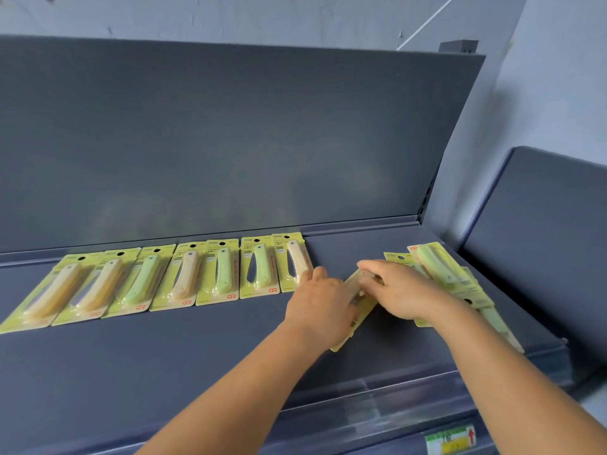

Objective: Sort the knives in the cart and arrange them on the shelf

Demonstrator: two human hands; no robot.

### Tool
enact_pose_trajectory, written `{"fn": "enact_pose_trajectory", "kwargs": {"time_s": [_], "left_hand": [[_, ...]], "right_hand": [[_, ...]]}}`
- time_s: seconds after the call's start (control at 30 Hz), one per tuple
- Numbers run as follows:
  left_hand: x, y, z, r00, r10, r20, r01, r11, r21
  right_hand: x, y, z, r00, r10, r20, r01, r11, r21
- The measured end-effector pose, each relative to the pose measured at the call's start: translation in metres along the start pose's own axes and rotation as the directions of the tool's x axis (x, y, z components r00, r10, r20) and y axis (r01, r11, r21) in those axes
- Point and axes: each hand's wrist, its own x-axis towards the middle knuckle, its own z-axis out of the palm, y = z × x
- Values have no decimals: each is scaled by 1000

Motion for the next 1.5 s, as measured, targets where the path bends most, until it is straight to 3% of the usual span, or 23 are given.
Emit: {"fn": "enact_pose_trajectory", "kwargs": {"time_s": [0.2,0.5,0.6,0.67,0.73,0.83,0.97,1.3,1.5], "left_hand": [[-9,-11,9,997,-75,-22,73,996,-58],[-15,-13,2,967,243,-82,-218,948,231],[-3,-21,-3,948,277,-158,-257,956,139],[7,-30,-6,908,293,-299,-301,953,23],[13,-38,-13,902,175,-395,-236,965,-112],[21,-57,-11,965,7,-261,-55,982,-179],[28,-72,10,999,26,-22,-27,1000,-11],[28,-76,18,998,51,-40,-51,999,2],[27,-76,20,996,57,-65,-57,998,-1]], "right_hand": [[-3,-11,2,998,-41,45,36,994,102],[-16,-15,-4,977,-170,130,138,965,225],[-16,-17,-10,988,-145,55,126,958,256],[-15,-19,-15,996,-80,-47,88,969,231],[-11,-24,-17,989,1,-148,32,975,220],[3,-37,-13,970,79,-232,-46,988,144],[32,-56,3,957,166,-239,-131,979,157],[74,-62,26,954,232,-189,-241,970,-21],[77,-66,25,946,248,-209,-253,968,5]]}}
